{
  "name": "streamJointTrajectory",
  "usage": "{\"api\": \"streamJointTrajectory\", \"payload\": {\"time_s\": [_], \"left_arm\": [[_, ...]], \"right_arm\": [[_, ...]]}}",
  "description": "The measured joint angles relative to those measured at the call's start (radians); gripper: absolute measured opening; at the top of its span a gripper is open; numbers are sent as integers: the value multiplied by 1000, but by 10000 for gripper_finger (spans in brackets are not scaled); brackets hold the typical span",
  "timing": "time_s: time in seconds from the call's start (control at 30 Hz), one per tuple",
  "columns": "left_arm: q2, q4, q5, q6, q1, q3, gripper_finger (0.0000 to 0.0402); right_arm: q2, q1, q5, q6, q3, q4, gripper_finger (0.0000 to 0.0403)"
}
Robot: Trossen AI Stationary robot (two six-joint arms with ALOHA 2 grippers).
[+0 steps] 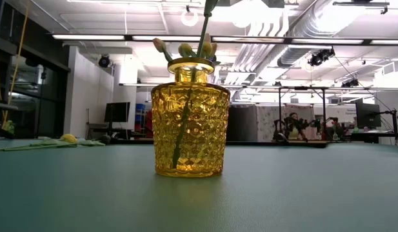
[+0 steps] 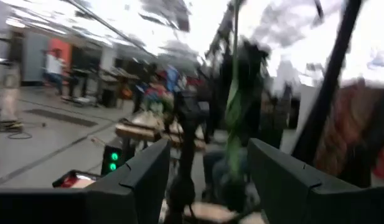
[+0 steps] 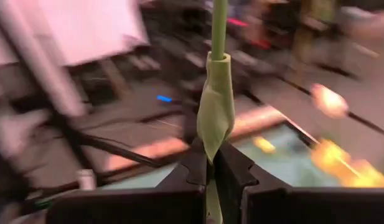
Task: Sort flowers into vase by color
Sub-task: Put the bottom black flower into the yellow vase
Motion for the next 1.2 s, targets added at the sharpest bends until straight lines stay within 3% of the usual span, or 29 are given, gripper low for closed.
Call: {"api": "streamJointTrajectory", "payload": {"time_s": [0.1, 0.33, 0.6, 0.93, 1.2], "left_arm": [[87, -40, 31, 65, -37, 90, 202], [230, -113, 109, 71, -65, 270, 202], [262, -176, 114, 92, -60, 322, 202], [216, -122, 113, 122, -37, 322, 202], [224, -105, 110, 139, 2, 322, 202]], "right_arm": [[43, -33, -145, -76, 0, 78, 0], [147, -67, -291, -111, -1, 74, 0], [164, -86, -300, -176, 23, 80, 0], [162, -154, -301, -272, 217, 20, 0], [210, -230, -407, -258, 210, 18, 0]]}}
